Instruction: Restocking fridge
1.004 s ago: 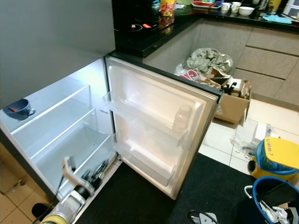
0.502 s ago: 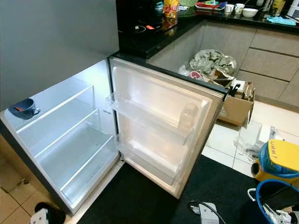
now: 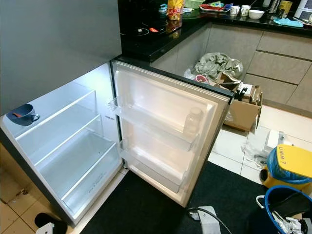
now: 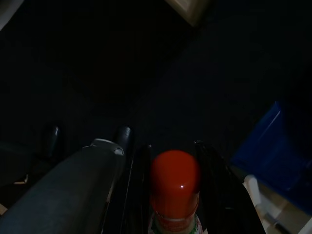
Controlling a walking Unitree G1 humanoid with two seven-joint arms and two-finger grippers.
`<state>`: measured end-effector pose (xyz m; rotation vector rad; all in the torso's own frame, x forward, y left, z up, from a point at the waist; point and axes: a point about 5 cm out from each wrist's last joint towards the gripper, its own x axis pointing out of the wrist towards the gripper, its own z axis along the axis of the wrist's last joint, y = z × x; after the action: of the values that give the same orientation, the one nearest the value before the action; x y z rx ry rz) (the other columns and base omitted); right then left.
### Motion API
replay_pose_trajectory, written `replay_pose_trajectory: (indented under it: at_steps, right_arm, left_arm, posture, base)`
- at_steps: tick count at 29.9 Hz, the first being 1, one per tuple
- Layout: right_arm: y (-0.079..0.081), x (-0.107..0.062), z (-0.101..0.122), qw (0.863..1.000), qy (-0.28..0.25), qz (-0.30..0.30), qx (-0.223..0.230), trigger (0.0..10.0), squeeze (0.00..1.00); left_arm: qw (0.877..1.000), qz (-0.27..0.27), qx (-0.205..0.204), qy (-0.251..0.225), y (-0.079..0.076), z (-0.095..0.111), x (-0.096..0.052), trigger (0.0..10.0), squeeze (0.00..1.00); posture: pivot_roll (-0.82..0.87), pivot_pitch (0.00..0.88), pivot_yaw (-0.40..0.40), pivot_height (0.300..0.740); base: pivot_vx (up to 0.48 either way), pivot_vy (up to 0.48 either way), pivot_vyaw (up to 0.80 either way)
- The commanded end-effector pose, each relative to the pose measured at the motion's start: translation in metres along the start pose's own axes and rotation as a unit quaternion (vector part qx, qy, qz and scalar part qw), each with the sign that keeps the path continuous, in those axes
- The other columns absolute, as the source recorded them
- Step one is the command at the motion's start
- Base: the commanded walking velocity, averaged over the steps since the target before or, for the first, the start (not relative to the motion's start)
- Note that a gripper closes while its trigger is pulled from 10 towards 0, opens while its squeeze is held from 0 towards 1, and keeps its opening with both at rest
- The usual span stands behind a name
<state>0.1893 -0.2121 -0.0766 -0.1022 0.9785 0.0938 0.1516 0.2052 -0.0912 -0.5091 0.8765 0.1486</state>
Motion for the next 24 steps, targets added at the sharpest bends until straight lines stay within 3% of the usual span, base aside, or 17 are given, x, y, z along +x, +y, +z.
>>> replay_pose_trajectory:
  at_steps: [1, 10, 24]
  right_arm:
    - [0.004, 0.001, 0.000, 1.000, 0.003, 0.008, -0.011, 10.0, 0.00]
    - [0.004, 0.000, -0.007, 1.000, 0.015, 0.004, -0.003, 10.0, 0.00]
    - [-0.008, -0.004, -0.019, 0.999, 0.031, -0.025, 0.016, 10.0, 0.00]
  left_arm:
    - [1.000, -0.008, 0.009, 0.005, -0.007, -0.004, 0.002, 10.0, 0.00]
    - [1.000, -0.013, 0.003, 0.004, -0.009, -0.004, 0.002, 10.0, 0.00]
    - [1.000, -0.017, 0.006, 0.012, -0.008, -0.009, 0.001, 10.0, 0.00]
  posture:
    - [0.00, 0.000, -0.008, 0.740]
    - [0.00, 0.000, -0.008, 0.740]
    - [0.00, 0.000, -0.007, 0.740]
  base:
    - [0.000, 0.000, 0.00]
    - [0.000, 0.000, 0.00]
    - [0.000, 0.000, 0.00]
